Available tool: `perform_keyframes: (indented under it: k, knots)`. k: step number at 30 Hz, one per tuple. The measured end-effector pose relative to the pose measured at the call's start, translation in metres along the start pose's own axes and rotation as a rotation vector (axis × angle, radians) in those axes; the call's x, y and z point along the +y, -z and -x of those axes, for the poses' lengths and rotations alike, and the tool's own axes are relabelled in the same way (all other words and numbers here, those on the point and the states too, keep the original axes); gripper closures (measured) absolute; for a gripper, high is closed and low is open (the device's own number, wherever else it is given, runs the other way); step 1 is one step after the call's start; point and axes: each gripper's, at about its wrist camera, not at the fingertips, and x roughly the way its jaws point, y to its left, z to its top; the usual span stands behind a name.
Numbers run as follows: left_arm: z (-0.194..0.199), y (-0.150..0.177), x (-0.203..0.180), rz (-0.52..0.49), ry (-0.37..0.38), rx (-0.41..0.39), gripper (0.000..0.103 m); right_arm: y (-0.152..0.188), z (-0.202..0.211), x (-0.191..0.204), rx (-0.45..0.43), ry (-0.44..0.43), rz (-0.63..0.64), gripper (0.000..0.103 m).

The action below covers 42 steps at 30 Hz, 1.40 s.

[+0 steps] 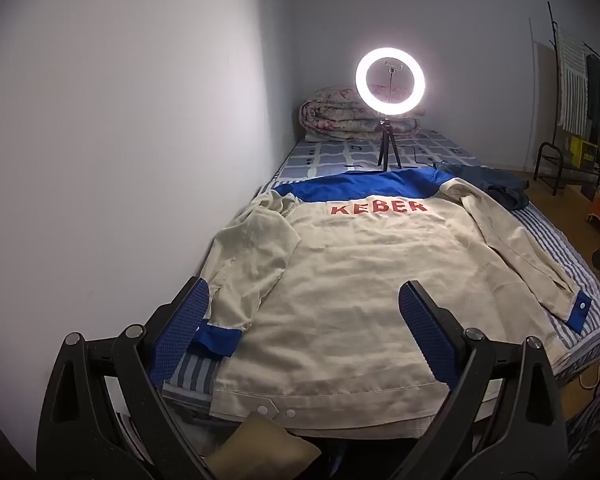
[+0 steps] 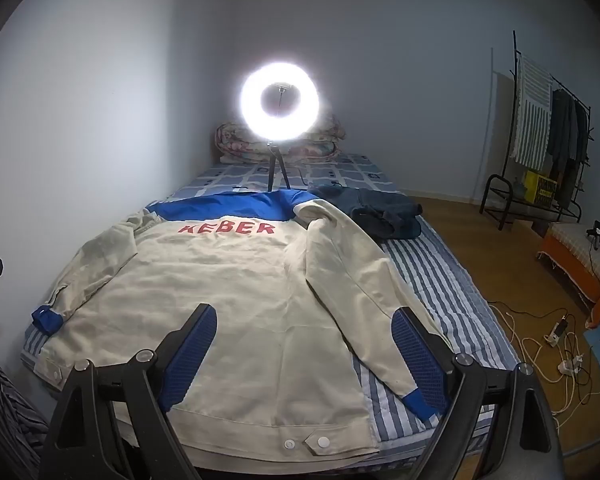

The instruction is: Fold large clothes

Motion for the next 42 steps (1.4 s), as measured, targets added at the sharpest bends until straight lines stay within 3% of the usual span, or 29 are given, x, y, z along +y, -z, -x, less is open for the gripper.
perform_keyframes:
  k: [1,42]
  knots:
    - [0.0023,0.0007,-0.0018,-0.036,-0.027,-0.054,0.005,0.0002,0.0001,0.0000,-0.005,0.001,0.003,0.012]
    - [0.0105,-0.0061,-0.0007,-0.017,-0.034,-0.061,0.005,0.0009,0.0042,-0.0030,-0.005,0.003,-0.001,0.012]
